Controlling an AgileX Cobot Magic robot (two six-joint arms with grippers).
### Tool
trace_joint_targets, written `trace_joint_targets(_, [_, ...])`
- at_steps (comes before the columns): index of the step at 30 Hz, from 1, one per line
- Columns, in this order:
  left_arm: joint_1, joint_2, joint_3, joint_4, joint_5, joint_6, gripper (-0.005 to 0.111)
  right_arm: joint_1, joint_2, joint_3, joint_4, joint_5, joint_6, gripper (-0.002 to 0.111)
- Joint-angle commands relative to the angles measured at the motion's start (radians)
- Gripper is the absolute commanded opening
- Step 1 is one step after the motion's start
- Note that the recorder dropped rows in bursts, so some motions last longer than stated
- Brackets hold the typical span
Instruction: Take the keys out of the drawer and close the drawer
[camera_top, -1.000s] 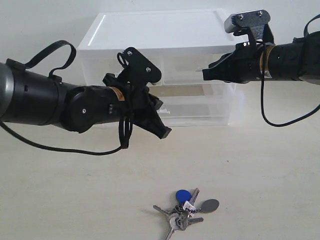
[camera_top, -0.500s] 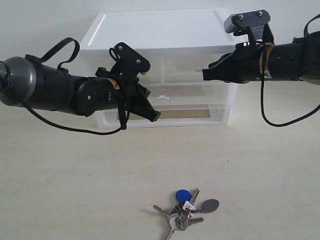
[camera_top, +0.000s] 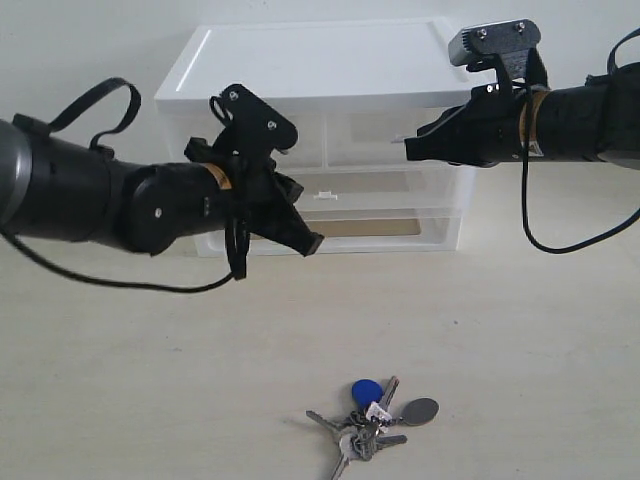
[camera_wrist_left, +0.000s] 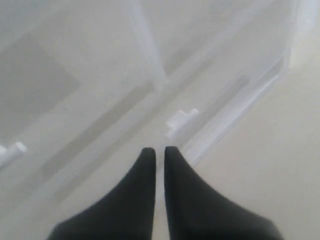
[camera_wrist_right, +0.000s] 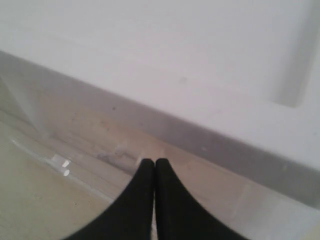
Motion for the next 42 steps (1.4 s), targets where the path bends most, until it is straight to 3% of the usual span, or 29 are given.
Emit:
trace_joint_targets(1, [0.008, -0.009, 0.104, -0.011, -0.145, -0.101, 0.004, -0.001, -0.001, -0.01, 0.015, 0.013, -0.004, 0.0])
trace_joint_targets(5, [0.031, 0.058, 0.07, -0.011, -0.225, -0.101, 0.004, -0.001, -0.001, -0.01, 0.015, 0.013, -0.004, 0.0])
trace_joint_targets(9, [0.08, 0.129, -0.059, -0.009, -0.116, -0.101, 0.004, -0.001, -0.001, -0.01, 0.015, 0.013, -0.004, 0.0])
trace_joint_targets(15, [0.082, 0.066, -0.067, -0.009, -0.005, -0.105, 0.004, -0.001, -0.001, -0.01, 0.015, 0.013, -0.004, 0.0])
trace_joint_targets(17, [0.065, 0.037, -0.039, -0.006, 0.008, -0.105, 0.004, -0.001, -0.001, -0.01, 0.015, 0.013, -0.004, 0.0])
trace_joint_targets(23, [0.0, -0.145, 0.172, 0.0, -0.135, -0.129, 0.004, -0.001, -0.001, -0.01, 0.015, 0.002, -0.005, 0.0])
trace_joint_targets(29, [-0.008, -0.355, 0.345, -0.011, -0.196, -0.139, 0.004, -0.001, -0.003, -0.008, -0.056, -0.085, 0.064, 0.0])
trace_joint_targets(39, [0.008, -0.635, 0.449, -0.338, -0.191, 0.183, 0.004, -0.001, -0.259, 0.152, -0.12, -0.083, 0.11, 0.0])
trace_joint_targets(42, [0.008, -0.69, 0.451, -0.361, -0.146, 0.226, 0.004, -0.001, -0.401, 0.219, -0.12, -0.044, 0.106, 0.0])
